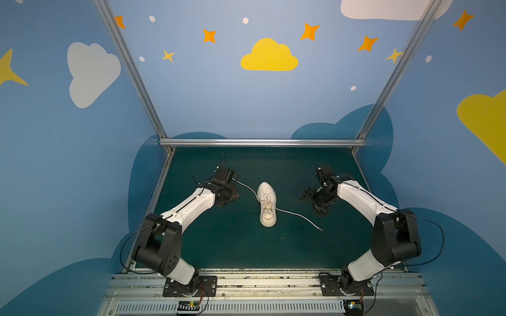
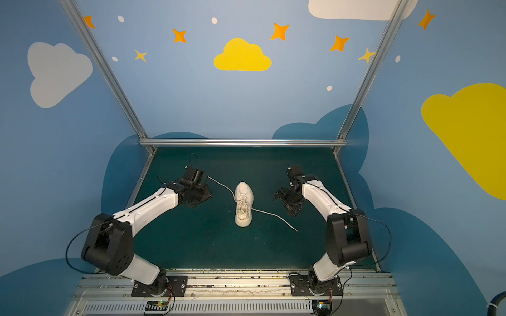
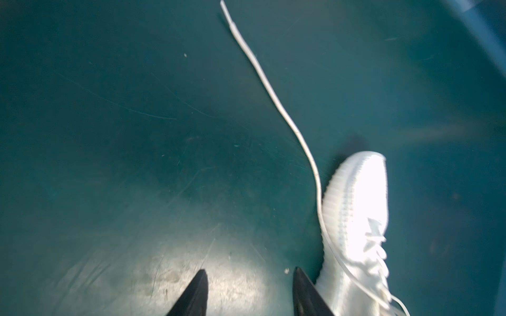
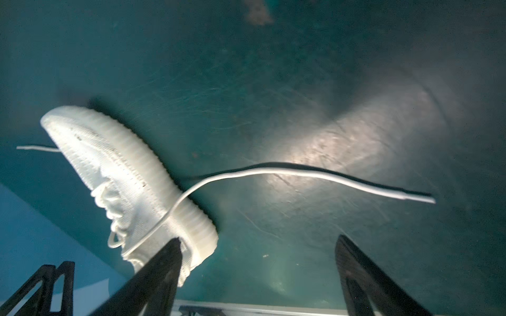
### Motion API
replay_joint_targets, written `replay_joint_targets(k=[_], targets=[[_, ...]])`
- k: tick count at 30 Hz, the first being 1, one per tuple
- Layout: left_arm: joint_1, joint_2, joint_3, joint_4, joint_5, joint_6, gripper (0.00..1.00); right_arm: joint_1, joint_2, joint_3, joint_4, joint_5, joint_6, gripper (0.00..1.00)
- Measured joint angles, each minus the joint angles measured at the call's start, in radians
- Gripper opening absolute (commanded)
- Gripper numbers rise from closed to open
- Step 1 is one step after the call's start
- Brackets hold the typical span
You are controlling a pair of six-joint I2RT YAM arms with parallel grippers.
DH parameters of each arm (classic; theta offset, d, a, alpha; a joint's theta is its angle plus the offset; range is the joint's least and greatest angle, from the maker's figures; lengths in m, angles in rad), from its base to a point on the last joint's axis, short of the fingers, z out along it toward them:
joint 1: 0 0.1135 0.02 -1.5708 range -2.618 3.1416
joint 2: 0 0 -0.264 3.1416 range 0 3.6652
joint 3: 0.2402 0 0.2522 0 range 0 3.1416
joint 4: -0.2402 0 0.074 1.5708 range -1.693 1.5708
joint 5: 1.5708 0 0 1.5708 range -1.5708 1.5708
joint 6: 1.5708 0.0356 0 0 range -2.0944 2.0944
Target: Tie the shoes
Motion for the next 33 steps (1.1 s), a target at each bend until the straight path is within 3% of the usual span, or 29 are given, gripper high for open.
replay_joint_targets(k=[5,12,28,33], targets=[[0.043,0.152,0.139,-0.013,0.022,-0.003,0.48,0.000,-0.122,-0.076,-0.009,0.062,0.150,0.83],[0.098,0.291,0.306,-0.026,0.021,-0.025,0.44,0.001,-0.132,-0.134,0.001,0.085,0.305,0.83],[0.099,0.534,0.504,-0.106,-0.087,-0.133,0.40,0.026,-0.113,-0.175,0.047,0.143,0.412,0.85],[0.098,0.600,0.594,-0.120,-0.104,-0.149,0.39,0.027,-0.027,-0.157,0.066,0.130,0.387,0.87]])
